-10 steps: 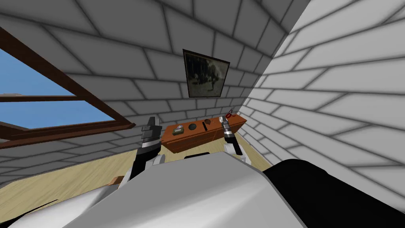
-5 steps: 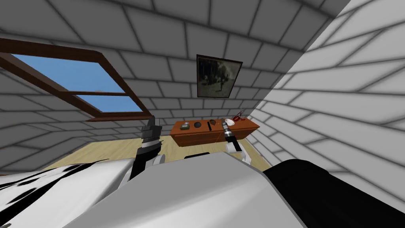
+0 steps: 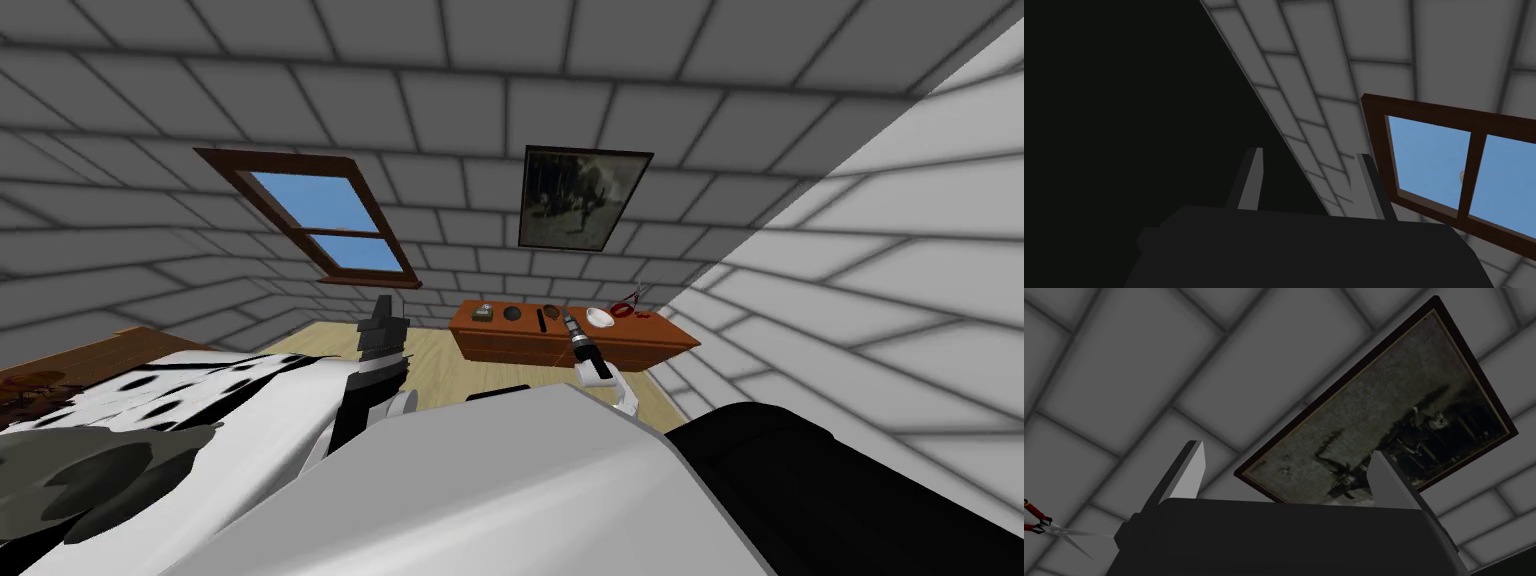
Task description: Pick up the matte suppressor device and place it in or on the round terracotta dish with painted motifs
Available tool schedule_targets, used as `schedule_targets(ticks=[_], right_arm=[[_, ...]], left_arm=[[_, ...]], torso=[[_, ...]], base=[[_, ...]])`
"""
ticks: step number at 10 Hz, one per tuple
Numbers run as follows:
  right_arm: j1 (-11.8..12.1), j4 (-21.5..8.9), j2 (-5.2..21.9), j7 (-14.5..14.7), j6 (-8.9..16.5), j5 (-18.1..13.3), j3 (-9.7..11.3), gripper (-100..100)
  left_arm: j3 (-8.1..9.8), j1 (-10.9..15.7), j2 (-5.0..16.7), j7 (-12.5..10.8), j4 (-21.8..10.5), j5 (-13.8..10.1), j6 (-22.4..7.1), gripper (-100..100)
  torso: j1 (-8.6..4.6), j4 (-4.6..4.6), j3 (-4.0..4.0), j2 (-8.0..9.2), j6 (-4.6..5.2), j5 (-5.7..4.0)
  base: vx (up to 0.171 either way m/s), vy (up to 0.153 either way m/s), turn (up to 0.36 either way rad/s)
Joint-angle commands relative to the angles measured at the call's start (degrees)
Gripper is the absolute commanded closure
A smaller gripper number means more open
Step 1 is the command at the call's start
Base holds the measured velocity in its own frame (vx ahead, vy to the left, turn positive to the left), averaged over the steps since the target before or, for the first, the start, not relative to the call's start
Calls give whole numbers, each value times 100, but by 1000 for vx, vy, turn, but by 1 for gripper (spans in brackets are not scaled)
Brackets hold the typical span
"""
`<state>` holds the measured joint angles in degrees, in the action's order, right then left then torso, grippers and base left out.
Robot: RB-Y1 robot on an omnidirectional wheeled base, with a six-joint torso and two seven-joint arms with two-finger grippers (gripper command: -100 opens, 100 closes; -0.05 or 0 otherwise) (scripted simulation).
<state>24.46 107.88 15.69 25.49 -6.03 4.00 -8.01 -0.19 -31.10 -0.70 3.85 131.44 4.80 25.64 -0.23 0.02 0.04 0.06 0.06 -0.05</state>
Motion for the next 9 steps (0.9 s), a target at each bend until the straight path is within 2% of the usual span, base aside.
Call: schedule_targets(ticks=[1, 2, 3, 4, 5, 6, 7, 8, 9], right_arm=[[-15, -254, 75, 283, 286, 32, -108, -100], [-15, -254, 75, 283, 348, 32, -108, -100], [-49, -416, 155, 504, 608, 77, -217, -100], [-49, -535, 155, 504, 608, 77, -217, -100], [-79, -783, 230, 726, 828, 130, -333, -100], [-79, -828, 230, 726, 876, 130, -333, -100], [-107, -1131, 300, 950, 1102, 193, -454, -100], [-107, -1131, 300, 950, 1151, 193, -454, -100], [-130, -1374, 365, 1174, 1345, 263, -582, -100]], left_arm=[[0, 0, 0, 0, 0, 0, 0, 0], [-1, 1, 0, 0, 0, 0, 0, 0], [0, 0, 0, 0, 0, 0, 0, 0], [-1, 1, 0, 0, 0, 0, 0, 0], [0, -1, 0, 0, 0, 0, 0, 0], [0, 0, 0, 0, 0, 0, 0, 0], [0, 0, 0, 0, 0, 0, 0, 0], [0, 0, 0, 0, 0, 0, 0, 0], [0, -1, 0, 0, 0, 0, 0, 0]], torso=[[0, 0, 0, 0, 0, 0], [1, 0, -1, -1, -5, 1], [1, -1, -2, -3, -1, 0], [2, -1, -3, -5, -6, 0], [-1, -2, -5, -8, 1, 0], [-1, -2, -5, -9, -3, 0], [-2, -2, -6, -10, 0, 0], [-1, -3, -7, -11, -1, -1], [0, -3, -7, -13, 1, 1]], base=[[-35, -3, 327], [-30, -7, 273], [-26, 1, 432], [-19, -9, 185], [-18, -4, 290], [-14, -5, 270], [-9, -3, 335], [-6, -5, 257], [-3, -4, 381]])
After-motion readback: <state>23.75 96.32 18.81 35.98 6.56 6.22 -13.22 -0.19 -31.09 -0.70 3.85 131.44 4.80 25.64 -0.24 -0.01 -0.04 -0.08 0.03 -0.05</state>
